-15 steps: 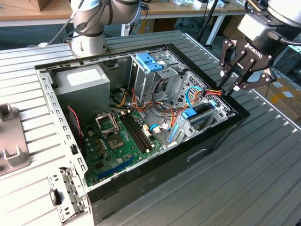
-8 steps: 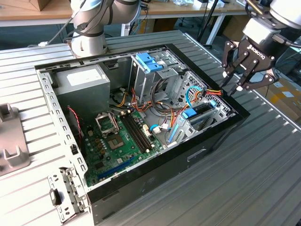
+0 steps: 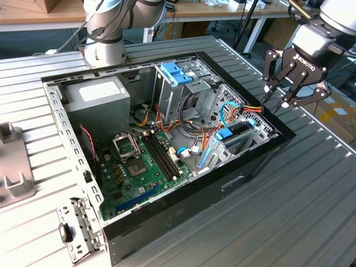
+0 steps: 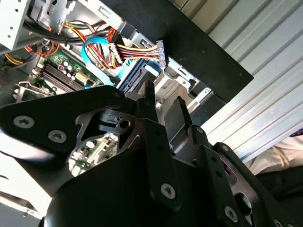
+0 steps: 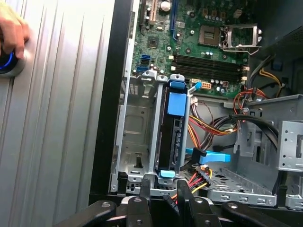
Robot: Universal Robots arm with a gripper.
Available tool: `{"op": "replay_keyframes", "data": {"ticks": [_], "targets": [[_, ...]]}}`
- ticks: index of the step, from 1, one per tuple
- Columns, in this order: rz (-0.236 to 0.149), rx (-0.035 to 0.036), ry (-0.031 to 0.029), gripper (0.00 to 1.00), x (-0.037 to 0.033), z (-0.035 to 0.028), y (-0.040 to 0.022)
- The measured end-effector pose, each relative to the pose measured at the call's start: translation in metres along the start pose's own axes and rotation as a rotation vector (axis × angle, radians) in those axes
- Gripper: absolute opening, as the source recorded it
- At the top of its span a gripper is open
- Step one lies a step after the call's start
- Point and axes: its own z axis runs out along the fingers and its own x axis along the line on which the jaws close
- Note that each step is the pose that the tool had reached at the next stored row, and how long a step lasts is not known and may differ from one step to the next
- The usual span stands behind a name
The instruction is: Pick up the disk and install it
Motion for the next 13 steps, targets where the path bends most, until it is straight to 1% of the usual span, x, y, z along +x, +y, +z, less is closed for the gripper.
{"op": "replay_keyframes", "data": {"ticks": [2, 4, 6, 7, 13], "targets": [[-0.026, -0.0018, 0.0012, 0.36, 0.0000, 0.0001, -0.0003], [-0.068, -0.0046, 0.0031, 0.36, 0.0001, 0.0002, -0.0008], [-0.088, -0.0059, 0.0041, 0.36, 0.0002, 0.0002, -0.0010], [-0.105, -0.0071, 0.0049, 0.36, 0.0002, 0.0003, -0.0012], [-0.164, -0.0111, 0.0077, 0.36, 0.0003, 0.0003, -0.0018]]}}
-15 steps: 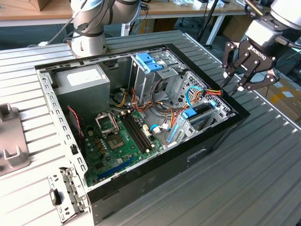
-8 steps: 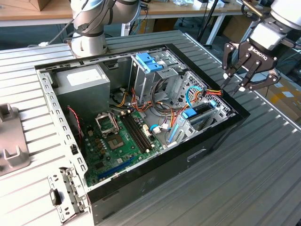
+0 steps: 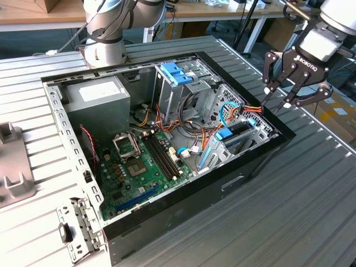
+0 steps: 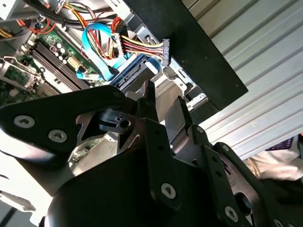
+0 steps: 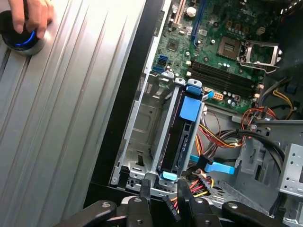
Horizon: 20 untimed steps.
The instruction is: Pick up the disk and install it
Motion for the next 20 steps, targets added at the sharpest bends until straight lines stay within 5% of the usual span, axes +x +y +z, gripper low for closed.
{"op": "replay_keyframes", "data": {"ticks": [12, 20], "targets": [[-0.215, -0.0147, 0.0105, 0.36, 0.0006, 0.0005, -0.0020], [-0.308, -0.0209, 0.0148, 0.36, 0.0028, 0.0044, -0.0083]]}}
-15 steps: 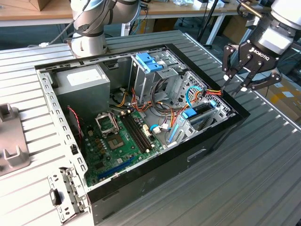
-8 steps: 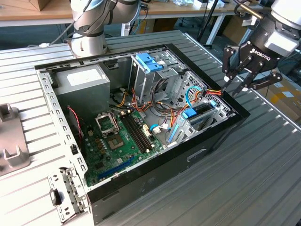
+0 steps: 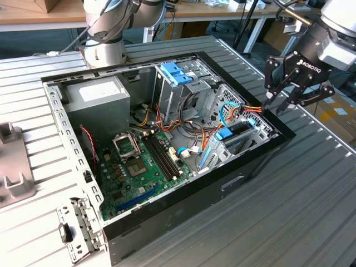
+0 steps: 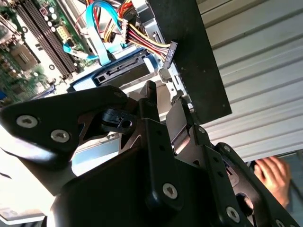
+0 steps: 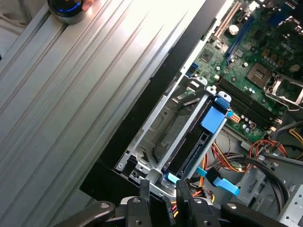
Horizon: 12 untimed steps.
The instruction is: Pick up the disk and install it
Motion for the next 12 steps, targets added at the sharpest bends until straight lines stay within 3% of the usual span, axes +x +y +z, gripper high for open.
{"op": "replay_keyframes", "data": {"ticks": [8, 11, 12], "targets": [[-0.103, -0.0075, 0.0057, 0.36, 0.0021, 0.0082, -0.0030], [-0.127, -0.0093, 0.0070, 0.36, 0.0017, 0.0154, -0.0089], [-0.127, -0.0094, 0.0071, 0.36, -0.0028, 0.0169, -0.0146]]}}
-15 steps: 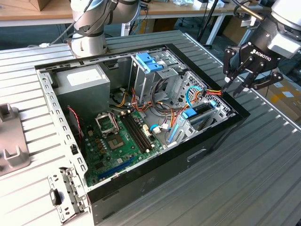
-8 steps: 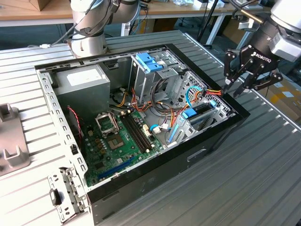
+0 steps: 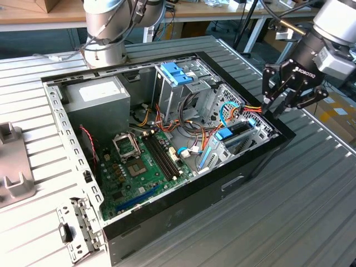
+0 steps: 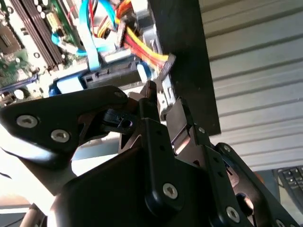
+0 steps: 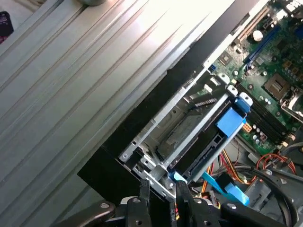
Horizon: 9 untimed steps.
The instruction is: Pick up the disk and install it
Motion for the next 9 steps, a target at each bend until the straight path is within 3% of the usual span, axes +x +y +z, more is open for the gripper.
{"op": "replay_keyframes", "data": {"ticks": [3, 6, 9], "targets": [[0.000, 0.0002, -0.0002, 0.36, -0.0087, 0.0018, -0.0112], [-0.006, -0.0004, 0.0004, 0.36, -0.0048, 0.0039, -0.0158], [-0.008, -0.0005, 0.0004, 0.36, -0.0035, 0.0052, -0.0157]]}}
